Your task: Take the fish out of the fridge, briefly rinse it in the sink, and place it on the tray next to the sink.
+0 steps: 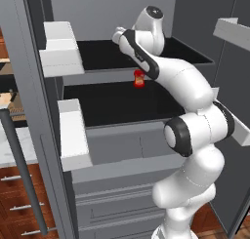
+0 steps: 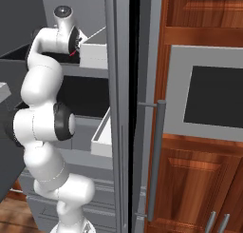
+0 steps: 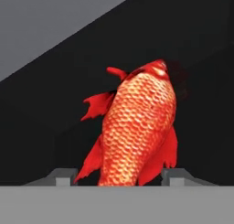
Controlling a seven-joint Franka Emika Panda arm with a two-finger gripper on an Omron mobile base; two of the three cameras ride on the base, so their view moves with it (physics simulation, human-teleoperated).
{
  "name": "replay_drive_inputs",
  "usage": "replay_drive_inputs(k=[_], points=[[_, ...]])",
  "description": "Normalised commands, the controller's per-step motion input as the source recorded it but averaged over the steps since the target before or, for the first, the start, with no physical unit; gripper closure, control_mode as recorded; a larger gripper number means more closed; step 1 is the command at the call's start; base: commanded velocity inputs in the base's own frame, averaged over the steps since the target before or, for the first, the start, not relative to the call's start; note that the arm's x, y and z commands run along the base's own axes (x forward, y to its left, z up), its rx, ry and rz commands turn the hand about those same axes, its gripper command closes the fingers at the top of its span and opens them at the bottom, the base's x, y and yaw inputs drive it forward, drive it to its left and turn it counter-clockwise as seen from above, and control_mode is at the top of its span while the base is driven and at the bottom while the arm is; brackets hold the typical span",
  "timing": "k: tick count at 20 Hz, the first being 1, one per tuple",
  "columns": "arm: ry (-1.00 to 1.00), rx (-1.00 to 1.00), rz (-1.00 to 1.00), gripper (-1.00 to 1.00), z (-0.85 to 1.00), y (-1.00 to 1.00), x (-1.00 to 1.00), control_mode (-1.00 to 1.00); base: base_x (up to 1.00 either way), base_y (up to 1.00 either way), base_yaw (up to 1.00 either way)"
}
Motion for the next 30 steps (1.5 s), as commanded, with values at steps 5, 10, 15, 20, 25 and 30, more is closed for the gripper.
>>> replay_drive_inputs(k=[5, 10, 15, 20, 25, 30], points=[[-0.01, -0.06, 0.0, 1.0, -0.15, 0.0, 0.05, -1.0, 0.0, 0.0, 0.0], [-0.08, -0.02, 0.0, 1.0, -0.01, 0.0, -0.05, -1.0, 0.0, 0.0, 0.0], [-0.34, -0.14, 0.0, 1.0, 0.03, 0.01, -0.34, -1.0, 0.0, 0.0, 0.0], [-0.46, -0.13, 0.0, 1.0, 0.61, 0.2, -0.96, -1.0, 0.0, 0.0, 0.0], [-0.08, -0.01, 0.0, 1.0, 0.31, 0.37, -1.0, -1.0, 0.0, 0.0, 0.0], [0.17, 0.03, 0.0, 1.0, -0.03, 0.14, -1.0, -1.0, 0.0, 0.0, 0.0]])
